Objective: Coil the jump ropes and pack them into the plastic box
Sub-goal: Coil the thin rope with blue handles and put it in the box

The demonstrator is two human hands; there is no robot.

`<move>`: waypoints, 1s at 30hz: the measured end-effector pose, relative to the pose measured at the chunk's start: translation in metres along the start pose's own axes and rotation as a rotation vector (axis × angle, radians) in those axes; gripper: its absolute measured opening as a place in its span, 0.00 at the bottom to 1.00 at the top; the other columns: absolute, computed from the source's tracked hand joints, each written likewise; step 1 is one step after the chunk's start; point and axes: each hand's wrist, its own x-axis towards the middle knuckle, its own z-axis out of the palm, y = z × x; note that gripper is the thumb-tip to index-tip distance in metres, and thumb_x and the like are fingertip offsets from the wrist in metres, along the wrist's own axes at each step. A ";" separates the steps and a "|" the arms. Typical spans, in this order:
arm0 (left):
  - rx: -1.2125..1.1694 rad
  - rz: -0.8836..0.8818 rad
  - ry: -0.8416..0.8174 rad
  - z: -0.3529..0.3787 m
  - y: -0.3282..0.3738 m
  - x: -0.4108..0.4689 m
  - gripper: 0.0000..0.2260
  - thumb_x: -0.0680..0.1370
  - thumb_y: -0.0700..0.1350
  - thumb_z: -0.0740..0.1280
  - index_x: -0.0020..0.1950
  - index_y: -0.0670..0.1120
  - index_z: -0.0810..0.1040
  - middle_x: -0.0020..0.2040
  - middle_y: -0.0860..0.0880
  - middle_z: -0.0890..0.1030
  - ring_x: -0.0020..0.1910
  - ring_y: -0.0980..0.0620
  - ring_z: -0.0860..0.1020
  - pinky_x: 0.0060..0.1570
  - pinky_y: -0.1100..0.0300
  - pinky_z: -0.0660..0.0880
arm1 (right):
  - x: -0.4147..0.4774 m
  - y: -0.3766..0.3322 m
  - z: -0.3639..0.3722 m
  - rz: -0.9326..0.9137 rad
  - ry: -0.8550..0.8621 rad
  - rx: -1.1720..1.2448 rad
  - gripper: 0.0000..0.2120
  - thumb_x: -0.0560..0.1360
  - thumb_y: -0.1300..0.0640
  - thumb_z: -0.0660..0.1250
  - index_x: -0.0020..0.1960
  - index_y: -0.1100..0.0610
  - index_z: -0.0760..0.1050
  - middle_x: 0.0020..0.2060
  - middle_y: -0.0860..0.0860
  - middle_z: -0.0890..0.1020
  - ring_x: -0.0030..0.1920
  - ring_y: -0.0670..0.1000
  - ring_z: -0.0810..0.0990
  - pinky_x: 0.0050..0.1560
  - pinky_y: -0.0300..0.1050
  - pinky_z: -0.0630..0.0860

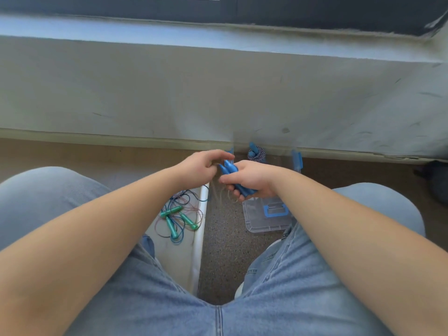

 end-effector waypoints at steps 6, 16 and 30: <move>0.069 0.043 0.127 0.013 -0.013 -0.005 0.12 0.83 0.42 0.56 0.62 0.47 0.76 0.38 0.54 0.77 0.38 0.52 0.75 0.39 0.58 0.67 | -0.001 0.006 -0.003 -0.046 -0.008 0.146 0.10 0.80 0.57 0.67 0.58 0.60 0.72 0.37 0.53 0.75 0.34 0.49 0.75 0.43 0.50 0.80; 0.107 -0.007 0.119 0.014 -0.022 -0.008 0.09 0.83 0.44 0.55 0.56 0.47 0.74 0.40 0.55 0.78 0.38 0.52 0.76 0.35 0.59 0.68 | 0.001 0.010 0.002 -0.033 -0.038 0.220 0.11 0.83 0.57 0.62 0.64 0.59 0.71 0.47 0.59 0.81 0.41 0.53 0.80 0.48 0.52 0.82; 0.118 -0.105 0.276 0.010 -0.022 -0.007 0.09 0.82 0.47 0.56 0.56 0.50 0.75 0.33 0.49 0.77 0.30 0.48 0.74 0.30 0.56 0.65 | -0.003 0.012 0.010 -0.029 -0.066 0.323 0.12 0.83 0.53 0.62 0.61 0.60 0.74 0.41 0.55 0.79 0.36 0.51 0.76 0.47 0.51 0.79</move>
